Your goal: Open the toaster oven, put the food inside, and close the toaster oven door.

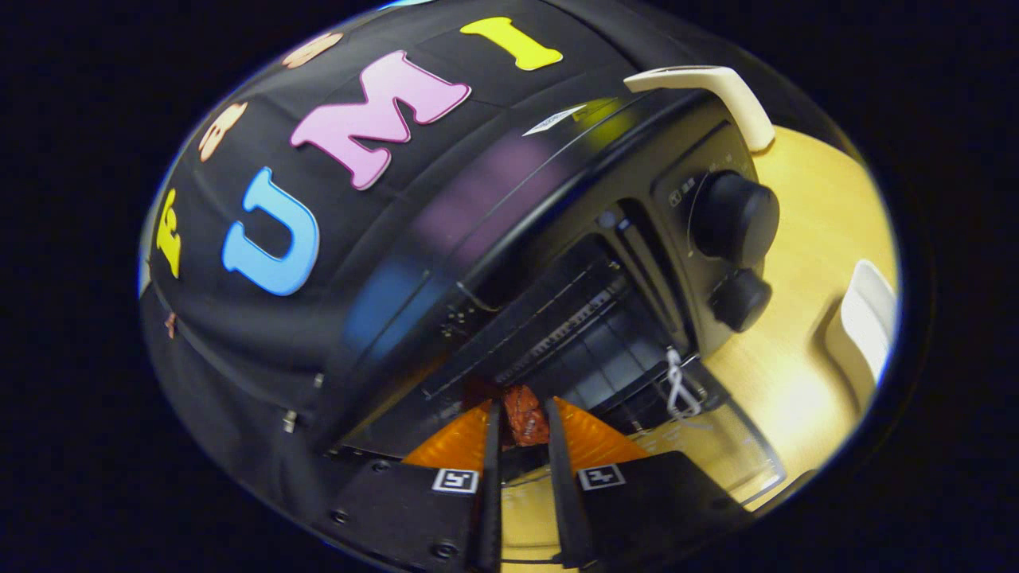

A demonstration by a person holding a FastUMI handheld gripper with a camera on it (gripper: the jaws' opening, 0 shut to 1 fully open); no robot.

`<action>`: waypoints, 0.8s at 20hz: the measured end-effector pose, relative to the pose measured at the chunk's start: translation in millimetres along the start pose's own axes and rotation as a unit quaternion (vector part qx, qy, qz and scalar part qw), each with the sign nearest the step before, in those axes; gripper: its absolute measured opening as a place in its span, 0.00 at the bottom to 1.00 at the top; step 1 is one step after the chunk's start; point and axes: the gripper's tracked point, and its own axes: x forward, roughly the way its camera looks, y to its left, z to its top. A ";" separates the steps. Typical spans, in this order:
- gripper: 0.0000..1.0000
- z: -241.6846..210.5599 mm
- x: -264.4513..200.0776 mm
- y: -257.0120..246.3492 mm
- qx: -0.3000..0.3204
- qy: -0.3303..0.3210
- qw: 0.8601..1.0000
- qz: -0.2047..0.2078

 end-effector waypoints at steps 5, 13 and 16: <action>0.83 16.5 -13.0 5.6 -0.034 -0.018 0.999 -0.001; 0.98 18.3 -56.4 -18.7 -0.104 -0.026 0.994 -0.039; 0.98 7.2 -81.6 -18.6 -0.139 -0.019 0.989 -0.042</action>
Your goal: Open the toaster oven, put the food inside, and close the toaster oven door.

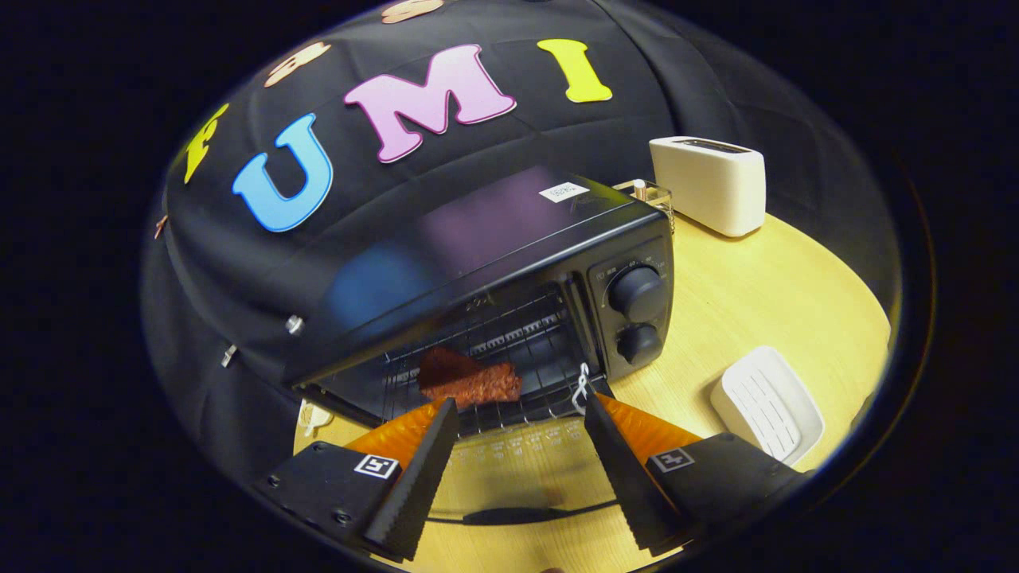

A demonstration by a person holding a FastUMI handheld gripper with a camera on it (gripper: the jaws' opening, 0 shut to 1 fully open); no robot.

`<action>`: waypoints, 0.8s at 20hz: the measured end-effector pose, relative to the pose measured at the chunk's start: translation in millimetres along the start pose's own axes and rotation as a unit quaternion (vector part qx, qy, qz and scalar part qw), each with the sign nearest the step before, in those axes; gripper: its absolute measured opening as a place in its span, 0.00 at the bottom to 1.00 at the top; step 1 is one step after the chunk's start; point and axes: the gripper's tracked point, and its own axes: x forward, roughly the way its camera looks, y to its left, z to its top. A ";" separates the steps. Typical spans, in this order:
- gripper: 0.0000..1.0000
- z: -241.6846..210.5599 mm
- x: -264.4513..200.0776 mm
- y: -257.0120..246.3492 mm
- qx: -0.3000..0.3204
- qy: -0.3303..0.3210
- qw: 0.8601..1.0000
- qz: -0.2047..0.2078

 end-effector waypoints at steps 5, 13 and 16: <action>0.98 -23.3 -46.2 15.3 -0.076 0.008 0.997 0.007; 0.98 -104.6 -61.2 17.5 -0.156 0.093 0.983 0.002; 0.99 -134.4 -55.7 13.7 -0.173 0.125 0.977 -0.008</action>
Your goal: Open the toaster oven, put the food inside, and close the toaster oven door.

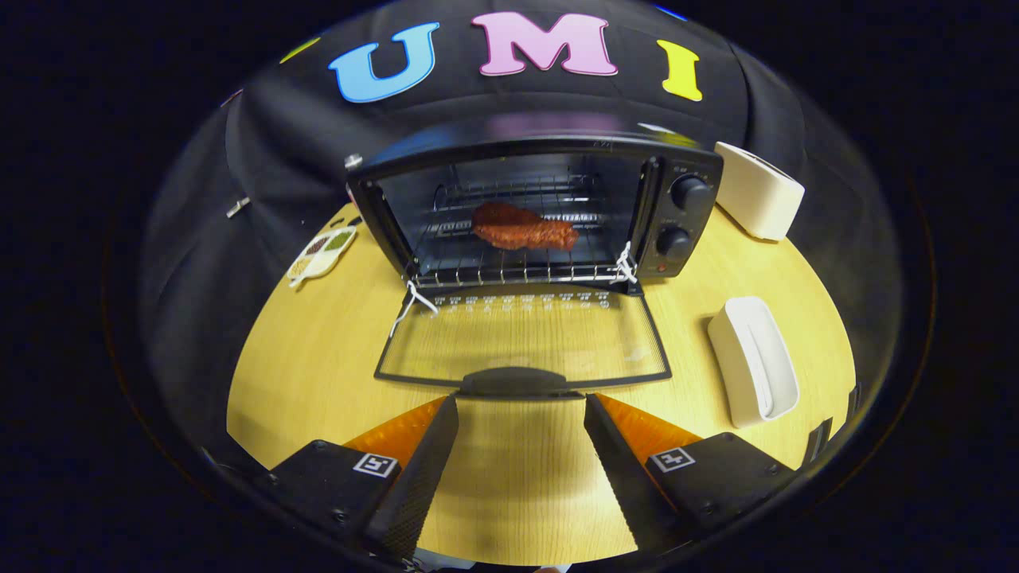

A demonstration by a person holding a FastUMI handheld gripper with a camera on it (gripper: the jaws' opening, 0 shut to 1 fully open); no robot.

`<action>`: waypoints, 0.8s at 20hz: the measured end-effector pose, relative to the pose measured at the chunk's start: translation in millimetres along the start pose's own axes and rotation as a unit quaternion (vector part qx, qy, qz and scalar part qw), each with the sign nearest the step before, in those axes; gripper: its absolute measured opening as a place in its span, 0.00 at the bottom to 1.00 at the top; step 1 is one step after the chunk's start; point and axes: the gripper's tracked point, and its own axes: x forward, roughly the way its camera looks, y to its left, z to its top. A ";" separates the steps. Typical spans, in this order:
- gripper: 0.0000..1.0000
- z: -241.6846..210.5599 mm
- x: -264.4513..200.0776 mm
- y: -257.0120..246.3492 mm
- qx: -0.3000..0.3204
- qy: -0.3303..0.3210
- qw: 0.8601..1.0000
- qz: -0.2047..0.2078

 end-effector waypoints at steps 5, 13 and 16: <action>0.99 -21.8 21.2 4.9 -0.006 0.038 0.999 -0.016; 0.99 -33.3 50.2 1.4 -0.009 0.062 0.997 -0.044; 0.99 -29.1 60.2 1.8 -0.001 0.058 0.997 -0.051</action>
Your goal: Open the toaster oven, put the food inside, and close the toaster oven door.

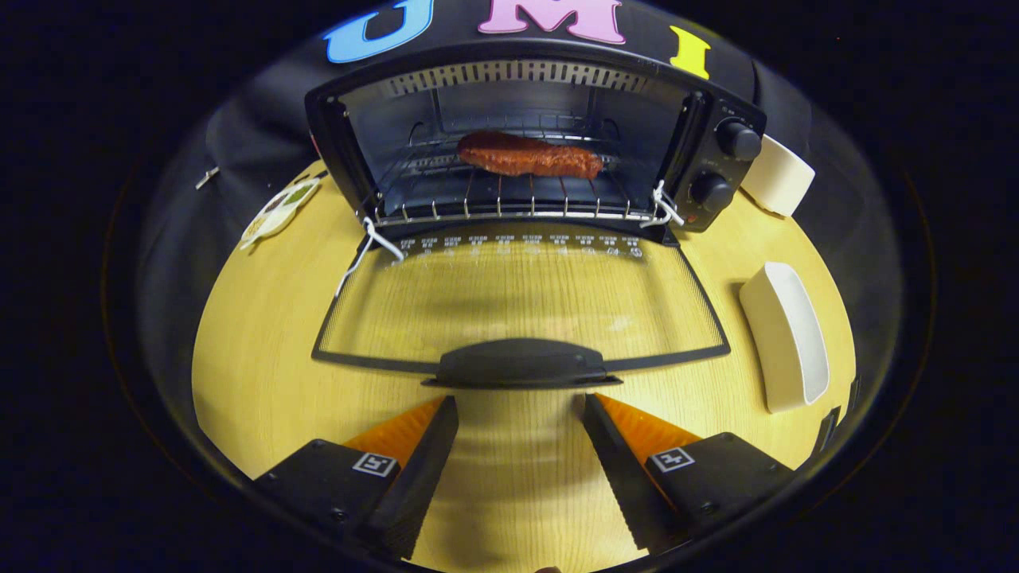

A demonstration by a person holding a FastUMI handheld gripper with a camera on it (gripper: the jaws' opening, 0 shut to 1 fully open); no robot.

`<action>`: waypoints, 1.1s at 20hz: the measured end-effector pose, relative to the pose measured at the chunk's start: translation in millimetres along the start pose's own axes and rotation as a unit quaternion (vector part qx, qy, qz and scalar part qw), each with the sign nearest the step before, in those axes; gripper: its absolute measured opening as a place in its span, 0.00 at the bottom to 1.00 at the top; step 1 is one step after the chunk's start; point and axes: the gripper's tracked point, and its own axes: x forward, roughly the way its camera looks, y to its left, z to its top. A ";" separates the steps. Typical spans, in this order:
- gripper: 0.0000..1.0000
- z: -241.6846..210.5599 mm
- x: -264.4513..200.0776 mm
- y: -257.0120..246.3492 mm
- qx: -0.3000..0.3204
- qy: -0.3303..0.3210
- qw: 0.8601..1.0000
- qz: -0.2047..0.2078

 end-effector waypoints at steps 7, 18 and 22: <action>0.99 5.1 -3.0 -0.8 0.005 -0.005 1.000 -0.005; 0.99 31.6 -42.8 -4.3 0.008 -0.040 0.999 0.009; 0.99 50.8 -57.7 -1.8 0.014 -0.061 0.998 0.014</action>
